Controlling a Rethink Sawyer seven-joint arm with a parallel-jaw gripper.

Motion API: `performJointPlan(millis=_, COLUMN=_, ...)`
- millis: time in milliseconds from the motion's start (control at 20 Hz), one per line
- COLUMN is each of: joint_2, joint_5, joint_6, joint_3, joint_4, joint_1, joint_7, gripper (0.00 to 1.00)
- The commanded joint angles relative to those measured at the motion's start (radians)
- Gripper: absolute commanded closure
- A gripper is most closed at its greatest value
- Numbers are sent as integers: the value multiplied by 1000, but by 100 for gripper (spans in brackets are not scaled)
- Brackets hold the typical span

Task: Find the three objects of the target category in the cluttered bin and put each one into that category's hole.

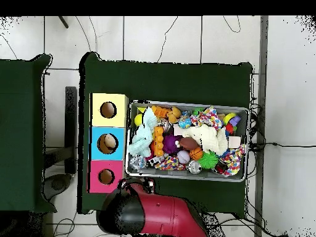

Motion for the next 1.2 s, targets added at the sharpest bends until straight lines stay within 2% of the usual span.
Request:
performJointPlan(millis=50, joint_2=57, joint_5=-56, joint_6=-100, joint_3=85, joint_4=-41, joint_1=-39, joint_7=49, gripper=0)
performJointPlan(millis=650, joint_2=85, joint_5=-39, joint_6=-277, joint_3=169, joint_4=-5, joint_1=-107, joint_7=105, gripper=0)
performJointPlan(millis=950, joint_2=118, joint_5=-44, joint_6=-285, joint_3=142, joint_4=-14, joint_1=-91, joint_7=121, gripper=0)
performJointPlan(millis=1200, joint_2=194, joint_5=-59, joint_6=-302, joint_3=101, joint_4=-59, joint_1=-61, joint_7=123, gripper=0)
